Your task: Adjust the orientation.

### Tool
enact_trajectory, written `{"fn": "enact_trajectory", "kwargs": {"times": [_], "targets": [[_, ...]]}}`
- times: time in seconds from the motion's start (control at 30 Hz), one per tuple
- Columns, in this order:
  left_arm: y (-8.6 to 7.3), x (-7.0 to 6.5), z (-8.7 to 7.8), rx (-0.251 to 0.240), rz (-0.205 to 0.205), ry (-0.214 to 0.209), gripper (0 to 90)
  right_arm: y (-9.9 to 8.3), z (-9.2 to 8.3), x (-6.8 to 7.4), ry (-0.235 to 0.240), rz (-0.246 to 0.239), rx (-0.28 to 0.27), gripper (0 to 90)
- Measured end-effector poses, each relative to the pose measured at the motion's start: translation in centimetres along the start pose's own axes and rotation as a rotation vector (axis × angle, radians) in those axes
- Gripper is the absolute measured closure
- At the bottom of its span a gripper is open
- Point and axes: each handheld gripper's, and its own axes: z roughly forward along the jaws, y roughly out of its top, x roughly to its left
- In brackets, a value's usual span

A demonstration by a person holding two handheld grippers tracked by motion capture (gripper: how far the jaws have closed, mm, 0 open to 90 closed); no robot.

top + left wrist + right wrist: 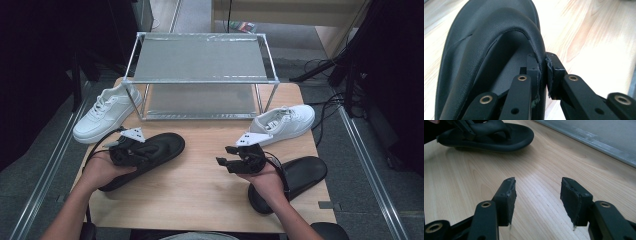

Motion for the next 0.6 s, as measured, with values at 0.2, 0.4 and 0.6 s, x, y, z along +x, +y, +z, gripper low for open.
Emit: {"fn": "enact_trajectory", "kwargs": {"times": [0.2,0.4,0.6], "targets": [[1.9,-1.2,0.8,0.007,-0.004,-0.041,83.1,-0.3,-0.3,-0.1,-0.005,0.025,-0.004,47.6],[4.3,-2.5,2.5,0.020,0.006,-0.076,83.0,-0.7,-0.9,0.0,-0.011,0.032,-0.026,47.8],[6.0,-3.8,4.2,0.048,0.022,-0.098,83.0,-1.0,-1.2,0.0,-0.026,0.041,-0.017,47.4]]}}
